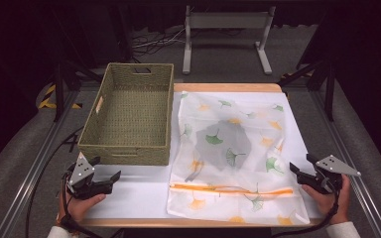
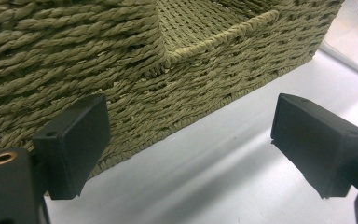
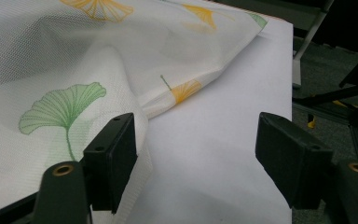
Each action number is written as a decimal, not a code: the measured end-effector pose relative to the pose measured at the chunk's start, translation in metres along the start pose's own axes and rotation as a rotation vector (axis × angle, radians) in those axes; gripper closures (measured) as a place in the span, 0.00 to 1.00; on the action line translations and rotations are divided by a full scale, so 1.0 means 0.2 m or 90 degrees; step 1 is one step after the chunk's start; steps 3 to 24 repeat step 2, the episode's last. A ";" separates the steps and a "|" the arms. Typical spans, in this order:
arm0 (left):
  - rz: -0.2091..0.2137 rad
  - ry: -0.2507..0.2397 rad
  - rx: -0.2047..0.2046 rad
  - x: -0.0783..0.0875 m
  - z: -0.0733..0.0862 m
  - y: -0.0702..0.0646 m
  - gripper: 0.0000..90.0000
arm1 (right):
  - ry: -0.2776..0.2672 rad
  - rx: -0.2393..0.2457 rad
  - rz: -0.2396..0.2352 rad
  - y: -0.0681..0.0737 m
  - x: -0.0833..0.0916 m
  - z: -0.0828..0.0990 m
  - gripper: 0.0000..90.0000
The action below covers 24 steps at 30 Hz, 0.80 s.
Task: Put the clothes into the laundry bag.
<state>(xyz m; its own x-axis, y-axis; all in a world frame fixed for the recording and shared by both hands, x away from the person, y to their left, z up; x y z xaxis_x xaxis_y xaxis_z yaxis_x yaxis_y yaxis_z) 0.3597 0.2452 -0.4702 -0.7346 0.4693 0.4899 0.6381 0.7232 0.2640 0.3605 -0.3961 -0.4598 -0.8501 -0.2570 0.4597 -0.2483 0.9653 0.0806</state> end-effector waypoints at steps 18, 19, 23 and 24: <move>-0.003 0.002 -0.002 0.00 0.00 0.00 0.14 | -0.002 0.002 -0.004 0.01 0.00 0.00 0.33; -0.003 0.002 -0.002 0.00 0.00 0.00 0.14 | -0.002 0.002 -0.004 0.01 0.00 0.00 0.33; -0.003 0.002 -0.002 0.00 0.00 0.00 0.14 | -0.002 0.002 -0.004 0.01 0.00 0.00 0.33; -0.003 0.002 -0.002 0.00 0.00 0.00 0.14 | -0.002 0.002 -0.004 0.01 0.00 0.00 0.33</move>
Point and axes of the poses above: each handheld gripper's, and its own axes: x roughly backward along the jaws, z roughly out of its underside, y roughly to its left, the point moved 5 cm from there along -x, roughly forward along the jaws, and after that the axes turned 14 degrees about -x, right-handed, at the moved point
